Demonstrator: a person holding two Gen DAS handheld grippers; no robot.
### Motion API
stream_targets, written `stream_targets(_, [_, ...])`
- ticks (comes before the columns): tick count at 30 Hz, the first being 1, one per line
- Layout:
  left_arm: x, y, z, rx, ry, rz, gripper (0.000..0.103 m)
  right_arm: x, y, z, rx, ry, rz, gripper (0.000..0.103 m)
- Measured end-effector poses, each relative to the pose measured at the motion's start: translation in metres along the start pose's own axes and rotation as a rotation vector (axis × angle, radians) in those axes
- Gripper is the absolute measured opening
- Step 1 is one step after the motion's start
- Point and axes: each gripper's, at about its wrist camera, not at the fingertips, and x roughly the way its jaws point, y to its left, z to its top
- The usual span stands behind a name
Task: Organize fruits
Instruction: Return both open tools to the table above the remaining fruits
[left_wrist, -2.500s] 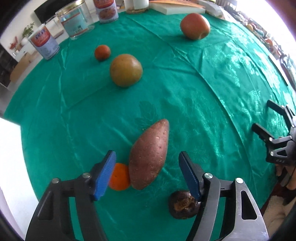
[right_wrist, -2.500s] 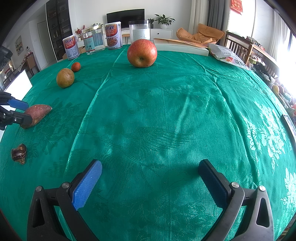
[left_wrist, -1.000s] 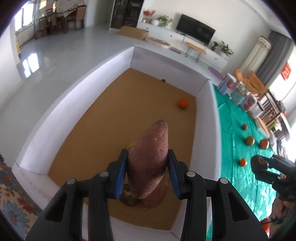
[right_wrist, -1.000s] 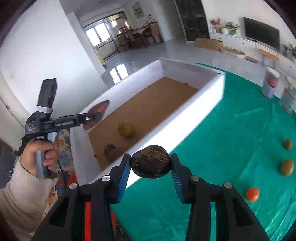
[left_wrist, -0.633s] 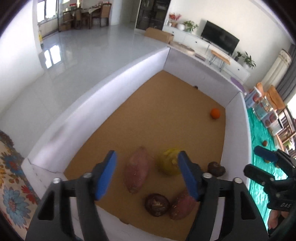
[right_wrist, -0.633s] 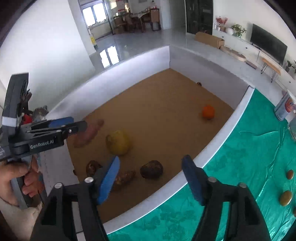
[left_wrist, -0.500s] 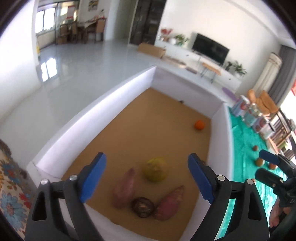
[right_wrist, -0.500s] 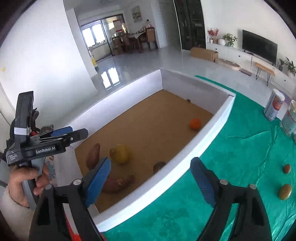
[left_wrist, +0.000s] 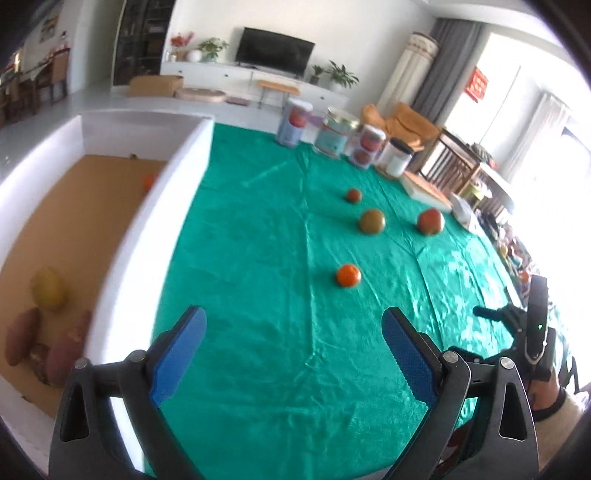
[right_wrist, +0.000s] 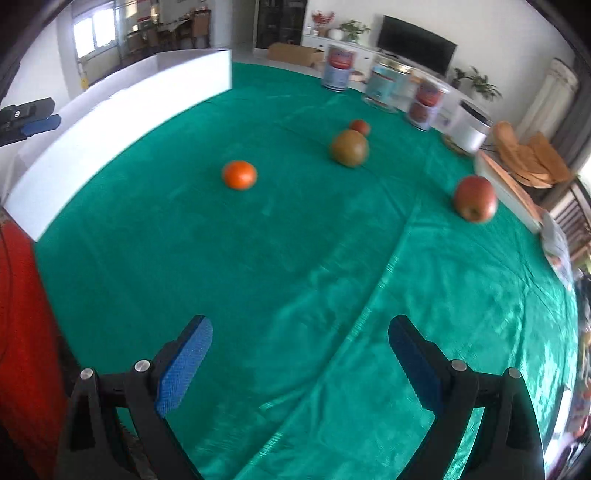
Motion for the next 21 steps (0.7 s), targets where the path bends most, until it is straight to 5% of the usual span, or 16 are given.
stream_targets(8, [0.077,-0.010,-0.027,0.086,0.057,0.069,0.097,0.028,-0.024,-0.033,0.240,-0.072,-0.051,0.096])
stream_targets(11, [0.093,-0.005,-0.030,0.118,0.049,0.102,0.097,0.033,-0.035,-0.038,0.307,-0.069,-0.001,0.102])
stream_targets(21, [0.115,-0.004,-0.034,0.168,0.047,0.111,0.097,0.048,-0.042,-0.035,0.319,-0.068,-0.019,0.103])
